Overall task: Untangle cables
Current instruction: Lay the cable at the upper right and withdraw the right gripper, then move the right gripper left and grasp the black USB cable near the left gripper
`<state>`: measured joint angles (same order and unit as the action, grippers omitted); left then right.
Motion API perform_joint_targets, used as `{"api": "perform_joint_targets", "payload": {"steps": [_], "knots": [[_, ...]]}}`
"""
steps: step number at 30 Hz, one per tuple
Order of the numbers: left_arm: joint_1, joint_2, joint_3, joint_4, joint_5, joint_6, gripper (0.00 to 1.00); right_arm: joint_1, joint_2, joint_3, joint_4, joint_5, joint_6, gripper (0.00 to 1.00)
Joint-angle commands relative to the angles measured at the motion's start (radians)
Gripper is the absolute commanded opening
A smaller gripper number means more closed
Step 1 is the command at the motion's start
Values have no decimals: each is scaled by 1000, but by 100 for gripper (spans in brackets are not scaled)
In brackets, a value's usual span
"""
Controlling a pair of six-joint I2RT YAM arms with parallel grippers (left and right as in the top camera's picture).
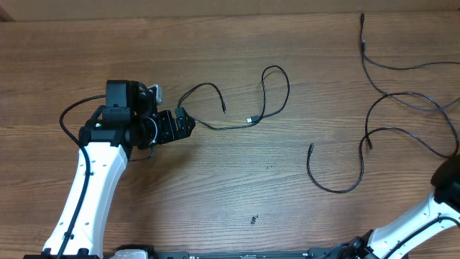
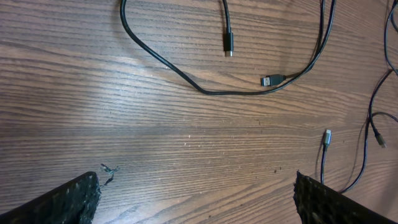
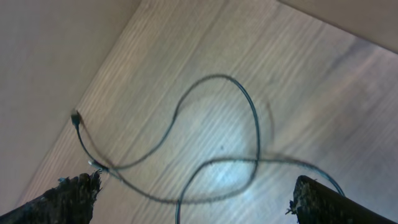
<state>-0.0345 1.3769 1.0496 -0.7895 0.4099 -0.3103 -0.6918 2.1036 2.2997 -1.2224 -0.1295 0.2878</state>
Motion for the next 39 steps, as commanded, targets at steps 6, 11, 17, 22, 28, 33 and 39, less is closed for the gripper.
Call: {"api": "perform_joint_targets", "payload": {"steps": [6,11,17,22,28,33,39], "knots": [[2,3,6,2,-2,19,100,153,-181,6,-127,-100,3,100],[2,3,6,2,-2,19,99,329,-184,5,-240,-100,3,100],[2,3,6,2,-2,19,100,600,-182,5,-276,-92,44,100],[2,3,6,2,-2,19,100,776,-174,-21,-269,-84,135,100],[2,3,6,2,-2,19,100,952,-174,-185,-206,42,266,100],[2,3,6,2,-2,19,100,1030,-174,-393,-54,38,330,100],[2,3,6,2,-2,19,100,1108,-174,-645,164,31,402,100]]}}
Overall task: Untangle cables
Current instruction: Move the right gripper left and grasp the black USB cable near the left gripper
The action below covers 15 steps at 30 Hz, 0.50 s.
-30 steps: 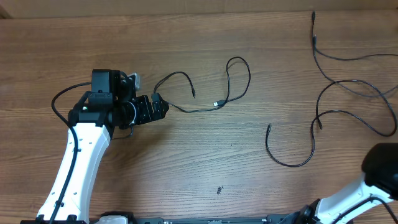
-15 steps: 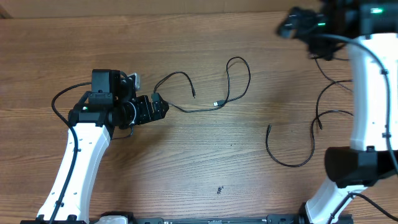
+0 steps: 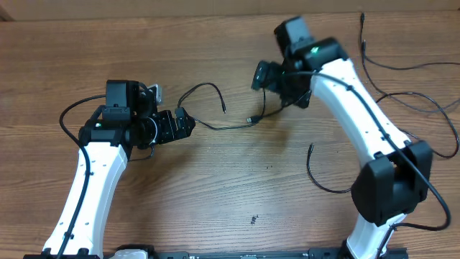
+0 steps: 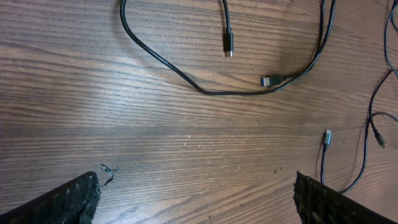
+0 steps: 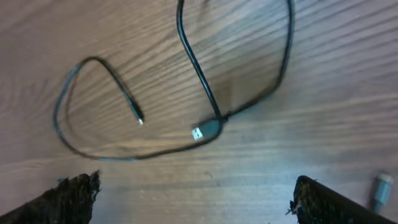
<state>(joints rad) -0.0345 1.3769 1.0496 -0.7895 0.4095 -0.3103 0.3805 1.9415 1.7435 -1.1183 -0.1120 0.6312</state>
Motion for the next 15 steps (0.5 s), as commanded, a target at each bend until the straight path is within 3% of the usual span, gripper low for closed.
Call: {"api": "perform_joint_targets", "payload": {"steps": [1,15], "knots": [[2,3,6,2,-2,19,100,45,-11,-113,83,13,62,100],[2,3,6,2,-2,19,100,97,-10,-483,528,25,131,100]]}}
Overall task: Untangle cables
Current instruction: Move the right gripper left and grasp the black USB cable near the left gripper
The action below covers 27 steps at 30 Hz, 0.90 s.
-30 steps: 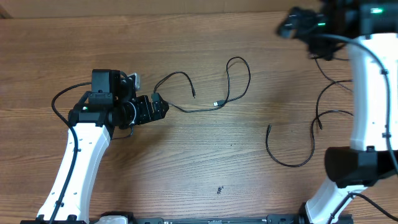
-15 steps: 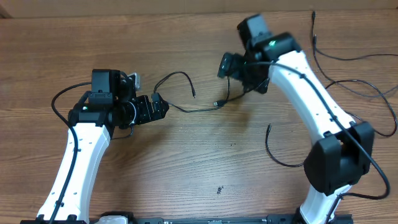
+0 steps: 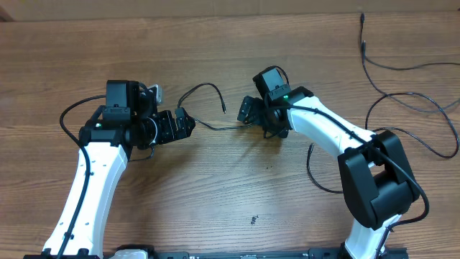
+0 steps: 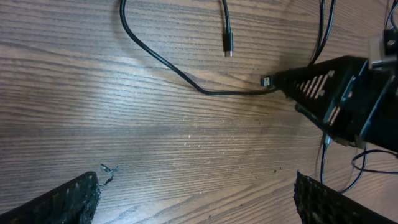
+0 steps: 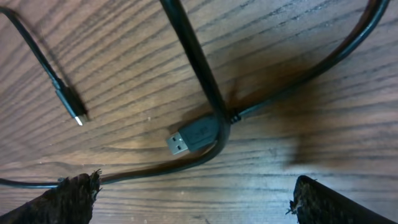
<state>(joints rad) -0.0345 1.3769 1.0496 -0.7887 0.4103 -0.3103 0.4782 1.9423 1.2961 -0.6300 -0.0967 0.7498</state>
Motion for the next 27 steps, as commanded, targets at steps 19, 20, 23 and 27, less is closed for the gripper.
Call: {"api": "perform_joint_targets", "payload": {"steps": [19,20,23,27], "knots": [[2,3,6,1,-3,19,100,29,2,-47,182,66,-35,92],[2,3,6,1,-3,19,100,29,6,-47,192,74,-45,89],[2,3,6,1,-3,19,100,29,22,-47,203,106,-47,88],[2,3,6,1,-3,19,100,29,45,-47,207,107,-48,88]]}}
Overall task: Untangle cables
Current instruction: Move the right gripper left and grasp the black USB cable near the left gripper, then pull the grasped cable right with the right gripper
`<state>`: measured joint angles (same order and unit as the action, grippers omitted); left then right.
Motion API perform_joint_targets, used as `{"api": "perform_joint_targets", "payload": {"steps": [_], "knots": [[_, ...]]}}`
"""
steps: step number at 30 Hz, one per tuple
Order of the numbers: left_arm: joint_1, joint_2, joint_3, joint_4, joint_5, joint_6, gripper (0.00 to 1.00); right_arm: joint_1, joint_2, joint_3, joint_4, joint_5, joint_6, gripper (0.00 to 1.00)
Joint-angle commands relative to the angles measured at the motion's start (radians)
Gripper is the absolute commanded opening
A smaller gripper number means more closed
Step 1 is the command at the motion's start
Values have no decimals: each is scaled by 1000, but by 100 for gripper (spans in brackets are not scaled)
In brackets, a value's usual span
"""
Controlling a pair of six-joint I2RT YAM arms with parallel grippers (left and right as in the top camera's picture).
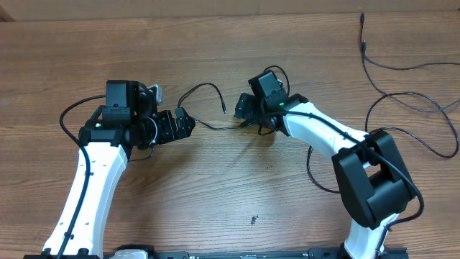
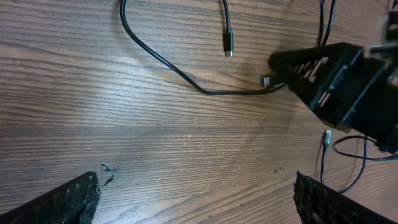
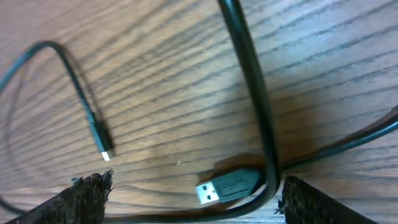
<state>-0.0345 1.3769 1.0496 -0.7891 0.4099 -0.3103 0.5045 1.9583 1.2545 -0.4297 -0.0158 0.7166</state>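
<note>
A thin black cable loops on the wooden table, with a small plug on one end and a USB-A plug on the other, where the cable crosses itself. My right gripper is open and low over the table, its fingers on either side of the USB-A plug. Overhead, the right gripper sits at that plug. My left gripper is open with bare wood between its fingers. It hovers left of the loop.
A second black cable curves on the table right of centre, its silver-tipped end showing in the left wrist view. More cables lie tangled at the far right, reaching the back edge.
My right gripper has shifted slightly left and come closer to the USB-A plug, which now lies between its open fingers. The left arm and the cables have not moved.
My right arm was first at the table's far right over the right-hand cables. Then it stood over the centre loop, then low above the USB-A plug, and now straddles that plug. The left gripper stayed open in place throughout.
</note>
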Motion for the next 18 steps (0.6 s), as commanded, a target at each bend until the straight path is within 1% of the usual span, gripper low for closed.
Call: {"api": "perform_joint_targets", "payload": {"steps": [1,9,11,14,16,18], "knots": [[2,3,6,1,-2,19,100,2,41,-5,8,26,-14,88],[2,3,6,1,-2,19,100,2,71,-5,40,22,-14,81],[2,3,6,1,-2,19,100,2,71,-5,41,21,-14,77],[2,3,6,1,-2,19,100,3,71,-5,37,10,-14,63],[2,3,6,1,-2,19,100,5,71,-5,32,11,-14,49],[2,3,6,1,-2,19,100,8,71,-5,25,10,-14,37]]}}
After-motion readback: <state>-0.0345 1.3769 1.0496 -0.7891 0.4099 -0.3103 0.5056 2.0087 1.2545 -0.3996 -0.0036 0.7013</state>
